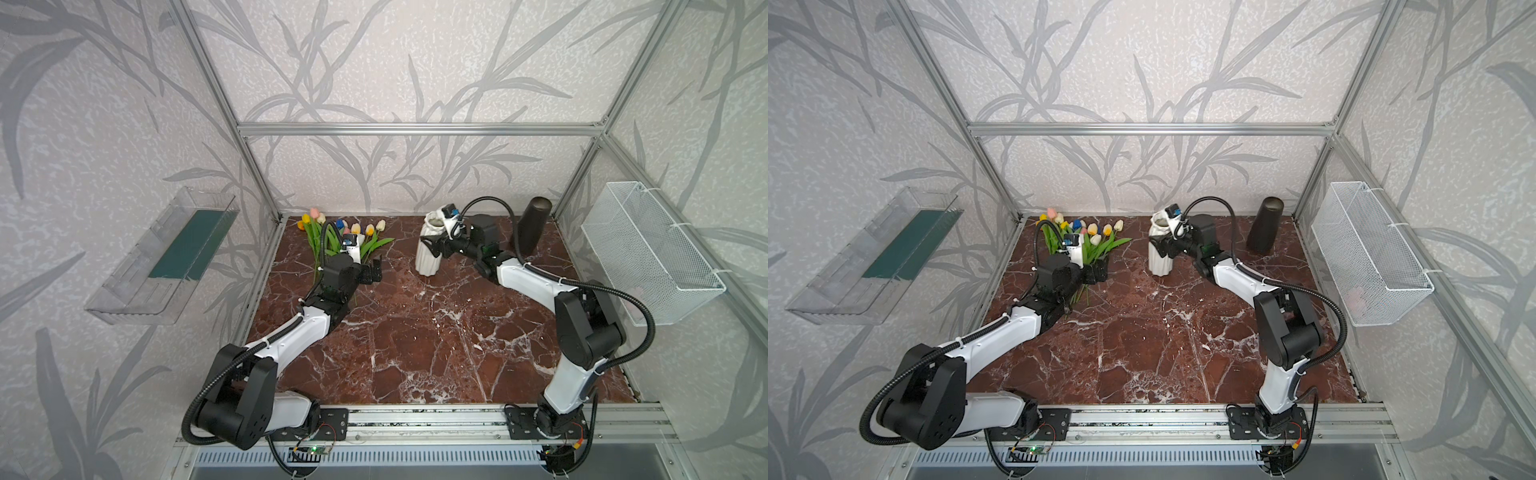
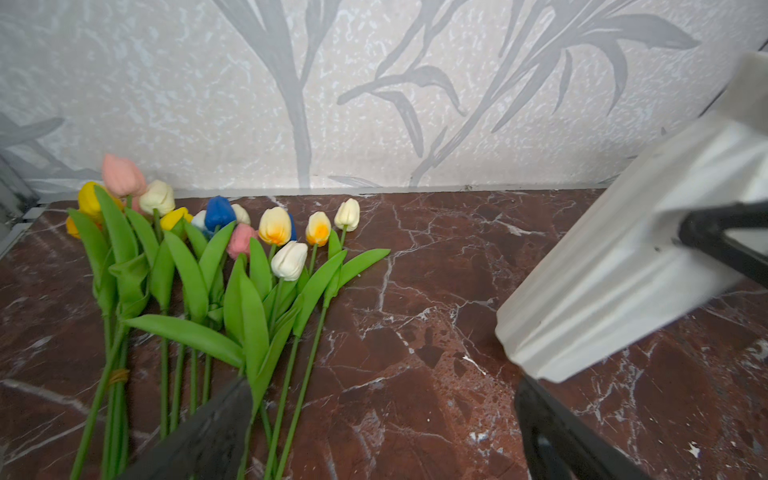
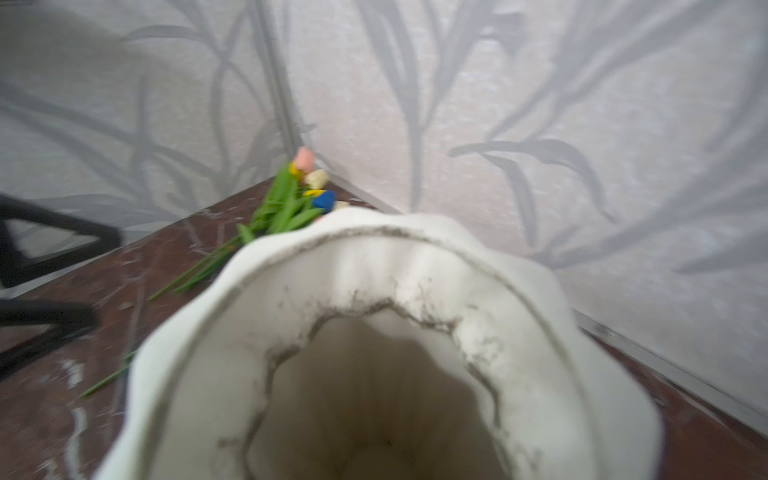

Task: Arrange the flowers into the vase
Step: 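Grasp the white ribbed vase with the right gripper and carry it toward the tulips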

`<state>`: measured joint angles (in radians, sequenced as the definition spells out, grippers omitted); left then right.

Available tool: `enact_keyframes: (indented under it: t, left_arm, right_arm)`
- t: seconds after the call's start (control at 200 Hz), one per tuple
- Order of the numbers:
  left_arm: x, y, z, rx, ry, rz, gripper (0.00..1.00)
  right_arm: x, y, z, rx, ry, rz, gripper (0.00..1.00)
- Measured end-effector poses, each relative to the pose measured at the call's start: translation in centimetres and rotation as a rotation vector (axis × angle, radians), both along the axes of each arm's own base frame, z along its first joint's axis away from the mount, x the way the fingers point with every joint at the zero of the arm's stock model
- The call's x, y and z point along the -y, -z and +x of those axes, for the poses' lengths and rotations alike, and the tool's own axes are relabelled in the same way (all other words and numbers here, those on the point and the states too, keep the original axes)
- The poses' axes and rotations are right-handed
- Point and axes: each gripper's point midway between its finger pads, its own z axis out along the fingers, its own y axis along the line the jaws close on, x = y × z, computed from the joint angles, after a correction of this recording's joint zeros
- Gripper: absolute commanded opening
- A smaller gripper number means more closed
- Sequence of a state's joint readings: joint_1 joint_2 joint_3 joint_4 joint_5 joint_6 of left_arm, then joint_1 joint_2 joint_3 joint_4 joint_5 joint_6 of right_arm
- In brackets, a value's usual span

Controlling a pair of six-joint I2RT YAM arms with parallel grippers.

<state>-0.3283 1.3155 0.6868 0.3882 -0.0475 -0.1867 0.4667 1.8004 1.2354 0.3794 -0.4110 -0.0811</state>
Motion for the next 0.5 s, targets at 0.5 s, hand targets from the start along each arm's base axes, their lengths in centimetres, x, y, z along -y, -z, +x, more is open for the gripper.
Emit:
enact_keyframes:
  t: [0.5]
  left_arm:
    - [-4.0, 1.2, -0.6, -0.042, -0.114, -0.007, 0.89]
  right_arm:
    - [-4.7, 3.3, -3.0, 0.029, -0.150, -0.106, 0.24]
